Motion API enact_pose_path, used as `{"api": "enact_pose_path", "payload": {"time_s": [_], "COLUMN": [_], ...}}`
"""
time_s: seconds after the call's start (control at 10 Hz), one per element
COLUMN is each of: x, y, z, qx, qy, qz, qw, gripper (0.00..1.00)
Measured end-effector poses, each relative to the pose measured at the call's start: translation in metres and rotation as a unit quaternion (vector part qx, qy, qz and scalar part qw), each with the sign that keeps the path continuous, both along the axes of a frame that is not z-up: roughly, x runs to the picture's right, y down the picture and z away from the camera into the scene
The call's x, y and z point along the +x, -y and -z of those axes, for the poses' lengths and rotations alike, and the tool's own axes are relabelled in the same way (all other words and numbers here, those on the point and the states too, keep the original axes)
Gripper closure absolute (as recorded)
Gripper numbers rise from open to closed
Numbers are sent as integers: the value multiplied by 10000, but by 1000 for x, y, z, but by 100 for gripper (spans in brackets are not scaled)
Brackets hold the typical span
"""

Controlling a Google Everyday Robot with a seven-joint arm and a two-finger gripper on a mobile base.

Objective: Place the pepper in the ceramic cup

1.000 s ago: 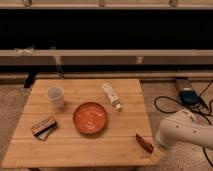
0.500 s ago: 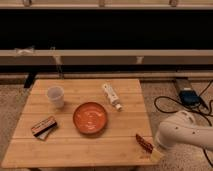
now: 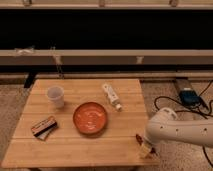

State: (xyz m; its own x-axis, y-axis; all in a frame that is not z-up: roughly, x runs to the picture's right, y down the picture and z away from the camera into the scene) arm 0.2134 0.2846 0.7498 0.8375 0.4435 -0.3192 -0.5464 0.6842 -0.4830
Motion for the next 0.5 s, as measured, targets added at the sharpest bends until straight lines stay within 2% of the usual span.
{"api": "enact_pose_path", "payload": {"time_s": [0.3,0.5], "x": [-9,-8], "y": [-3,-8], "z": [-16,-24], "qx": [-1,-51], "qy": [37,44], "qz": [-129,-174], "qw": [9999,9998], "gripper": [20,30]}}
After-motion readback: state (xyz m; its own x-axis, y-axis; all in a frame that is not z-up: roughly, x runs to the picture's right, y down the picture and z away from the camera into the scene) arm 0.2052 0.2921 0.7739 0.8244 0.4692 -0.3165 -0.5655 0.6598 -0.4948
